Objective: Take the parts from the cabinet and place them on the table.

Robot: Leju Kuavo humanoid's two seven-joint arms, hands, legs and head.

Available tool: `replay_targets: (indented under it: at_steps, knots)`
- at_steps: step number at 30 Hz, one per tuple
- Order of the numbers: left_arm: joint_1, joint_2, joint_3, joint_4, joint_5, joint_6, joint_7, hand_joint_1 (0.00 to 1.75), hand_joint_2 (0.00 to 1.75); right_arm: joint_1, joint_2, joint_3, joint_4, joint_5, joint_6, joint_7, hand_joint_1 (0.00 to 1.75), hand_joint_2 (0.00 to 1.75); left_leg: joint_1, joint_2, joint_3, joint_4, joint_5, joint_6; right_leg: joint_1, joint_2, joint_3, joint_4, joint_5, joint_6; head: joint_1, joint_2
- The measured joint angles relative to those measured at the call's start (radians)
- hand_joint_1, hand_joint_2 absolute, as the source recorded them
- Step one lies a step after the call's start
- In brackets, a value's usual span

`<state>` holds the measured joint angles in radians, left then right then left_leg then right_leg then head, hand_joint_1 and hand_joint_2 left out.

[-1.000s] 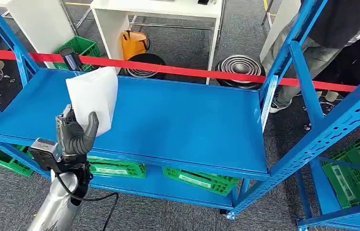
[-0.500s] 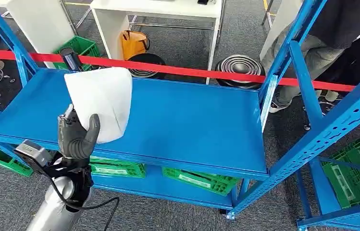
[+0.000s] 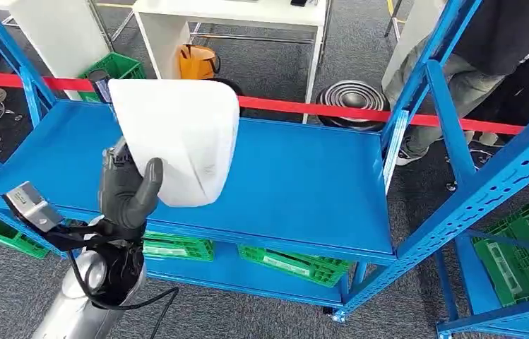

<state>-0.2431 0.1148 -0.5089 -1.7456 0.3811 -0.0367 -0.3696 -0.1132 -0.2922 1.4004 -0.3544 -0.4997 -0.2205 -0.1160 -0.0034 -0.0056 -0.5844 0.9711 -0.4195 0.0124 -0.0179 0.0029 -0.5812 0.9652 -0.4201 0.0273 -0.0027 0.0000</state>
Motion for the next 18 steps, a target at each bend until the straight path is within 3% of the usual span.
replay_targets:
  at_steps: [4, 18]
  knots:
    - [-0.027, -0.003, -0.002, 0.002, 0.021, -0.014, 0.006, 1.75, 1.75, 0.008, -0.011, -0.001, 0.006, 0.01, -0.005, 0.014, 0.0, 0.0, 0.0, 0.0, 0.0, 0.0, 0.0, 0.0, 0.0, 0.0, 0.0, 0.0, 0.0, 0.0, 0.0, 0.0]
    - [-0.038, -0.003, -0.013, 0.005, 0.061, 0.037, -0.002, 1.75, 1.75, -0.014, -0.039, -0.002, 0.006, 0.082, -0.013, 0.031, 0.0, 0.0, 0.0, 0.0, 0.0, 0.0, 0.0, 0.0, 0.0, 0.0, 0.0, 0.0, 0.0, 0.0, 0.0, 0.0]
